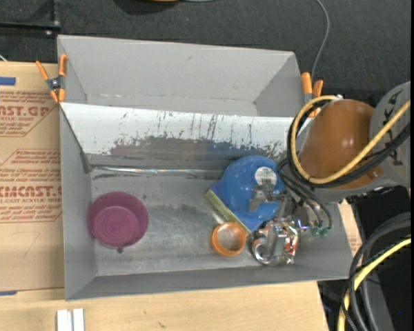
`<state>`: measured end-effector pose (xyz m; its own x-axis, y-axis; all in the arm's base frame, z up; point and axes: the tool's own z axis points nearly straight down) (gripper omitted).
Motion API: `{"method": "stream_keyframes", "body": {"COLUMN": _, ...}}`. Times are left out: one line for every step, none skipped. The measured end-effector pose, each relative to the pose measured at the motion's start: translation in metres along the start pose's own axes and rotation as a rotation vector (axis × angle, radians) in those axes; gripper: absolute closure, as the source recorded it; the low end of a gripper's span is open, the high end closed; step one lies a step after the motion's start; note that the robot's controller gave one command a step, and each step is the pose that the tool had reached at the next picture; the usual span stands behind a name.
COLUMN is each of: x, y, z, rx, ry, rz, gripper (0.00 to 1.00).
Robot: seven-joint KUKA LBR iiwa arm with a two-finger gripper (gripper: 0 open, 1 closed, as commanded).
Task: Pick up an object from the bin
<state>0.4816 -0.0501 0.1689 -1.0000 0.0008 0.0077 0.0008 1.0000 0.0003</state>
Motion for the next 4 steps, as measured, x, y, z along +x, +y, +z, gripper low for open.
{"method": "stream_keyframes", "body": {"x": -0.002, "y": 0.000, "z": -0.004, "rx": 0.001, "ry": -0.008, "rz": -0.001, "gripper": 0.00}}
{"method": "stream_keyframes", "body": {"x": -0.005, "y": -0.048, "z": 0.075, "rx": -0.002, "ry": -0.003, "rz": -0.238, "gripper": 0.00}}
{"method": "stream_keyframes", "body": {"x": -0.013, "y": -0.070, "z": 0.096, "rx": 0.006, "ry": -0.021, "rz": -0.662, "gripper": 0.00}}
{"method": "stream_keyframes", "body": {"x": -0.006, "y": -0.101, "z": 0.096, "rx": -0.006, "ry": -0.020, "rz": -0.098, "gripper": 0.00}}
